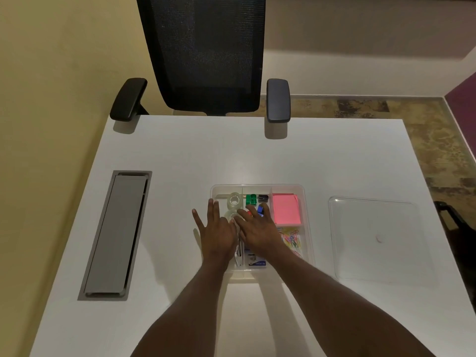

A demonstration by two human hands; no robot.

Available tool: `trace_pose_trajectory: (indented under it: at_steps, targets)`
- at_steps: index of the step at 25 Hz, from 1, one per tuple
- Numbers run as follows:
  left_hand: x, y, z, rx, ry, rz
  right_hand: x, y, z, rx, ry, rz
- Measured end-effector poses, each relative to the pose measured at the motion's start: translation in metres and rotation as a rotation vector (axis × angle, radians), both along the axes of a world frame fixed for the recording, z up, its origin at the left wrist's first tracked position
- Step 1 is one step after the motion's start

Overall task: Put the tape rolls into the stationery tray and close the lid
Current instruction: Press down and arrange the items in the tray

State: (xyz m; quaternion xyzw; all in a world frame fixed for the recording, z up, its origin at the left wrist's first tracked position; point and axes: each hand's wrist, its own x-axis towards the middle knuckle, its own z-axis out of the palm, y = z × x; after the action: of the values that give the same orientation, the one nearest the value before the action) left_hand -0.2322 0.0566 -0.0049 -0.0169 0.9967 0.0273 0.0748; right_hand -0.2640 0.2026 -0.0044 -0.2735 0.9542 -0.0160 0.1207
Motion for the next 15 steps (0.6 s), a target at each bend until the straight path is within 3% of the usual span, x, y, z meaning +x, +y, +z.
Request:
trace_pose_trajectory:
  at_steps: [8,15]
  targets:
    - [-0.005,-0.006,0.000,0.022,0.041,-0.012,0.005,0.006,-0.002,-0.038,0.022,-0.030]
    - [-0.018,0.008,-0.001,0.047,-0.156,0.133,0.011,0.014,-0.001,-0.054,-0.027,-0.115]
